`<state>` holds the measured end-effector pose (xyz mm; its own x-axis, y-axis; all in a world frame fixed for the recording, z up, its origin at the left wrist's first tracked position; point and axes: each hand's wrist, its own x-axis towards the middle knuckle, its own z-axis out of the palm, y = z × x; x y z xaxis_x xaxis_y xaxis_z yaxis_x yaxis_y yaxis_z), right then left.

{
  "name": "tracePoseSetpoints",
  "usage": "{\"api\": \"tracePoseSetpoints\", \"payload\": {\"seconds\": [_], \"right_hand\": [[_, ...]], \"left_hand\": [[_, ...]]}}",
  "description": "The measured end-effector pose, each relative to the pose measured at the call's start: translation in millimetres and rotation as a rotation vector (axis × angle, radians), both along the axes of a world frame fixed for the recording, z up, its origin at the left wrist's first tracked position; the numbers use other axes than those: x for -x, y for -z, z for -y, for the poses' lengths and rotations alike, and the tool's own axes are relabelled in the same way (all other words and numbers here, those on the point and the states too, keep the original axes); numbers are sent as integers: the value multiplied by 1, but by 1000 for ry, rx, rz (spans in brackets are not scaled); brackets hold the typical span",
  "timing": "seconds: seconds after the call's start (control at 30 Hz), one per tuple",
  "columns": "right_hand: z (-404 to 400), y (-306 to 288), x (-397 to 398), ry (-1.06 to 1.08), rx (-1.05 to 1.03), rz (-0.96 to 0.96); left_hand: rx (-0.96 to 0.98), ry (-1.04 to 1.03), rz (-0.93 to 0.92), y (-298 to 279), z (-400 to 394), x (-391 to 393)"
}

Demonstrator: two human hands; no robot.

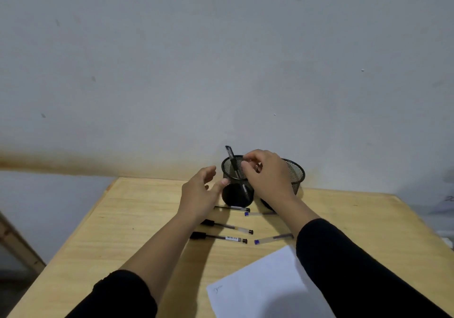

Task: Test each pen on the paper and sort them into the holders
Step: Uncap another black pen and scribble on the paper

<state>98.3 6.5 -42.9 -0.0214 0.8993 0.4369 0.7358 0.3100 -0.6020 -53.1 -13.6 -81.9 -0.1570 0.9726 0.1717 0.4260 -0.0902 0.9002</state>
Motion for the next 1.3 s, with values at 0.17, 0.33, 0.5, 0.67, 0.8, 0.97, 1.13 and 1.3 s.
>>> {"api": "tracePoseSetpoints", "payload": {"seconds": [0.17,0.33,0.5,0.67,0.8,0.97,1.13,1.3], "right_hand": [[50,34,13,-97,-41,-39],[74,77,24,-175,150,108],[79,89,31,-150,234,215],[78,87,35,-125,253,291],[78,63,30,-92,306,5],[82,31,21,-93,505,-736],[99,32,25,-210,576,-1071],[114,38,25,-248,491,-1013]], "left_hand": [[-19,17,-220,11,31,29],[2,82,-408,35,60,53],[13,94,-492,51,71,65],[-34,58,-453,54,73,61],[-125,-16,-336,47,75,61],[-137,-41,-65,28,77,42],[-188,23,-2,15,87,15],[-198,130,-38,12,94,8]]}}
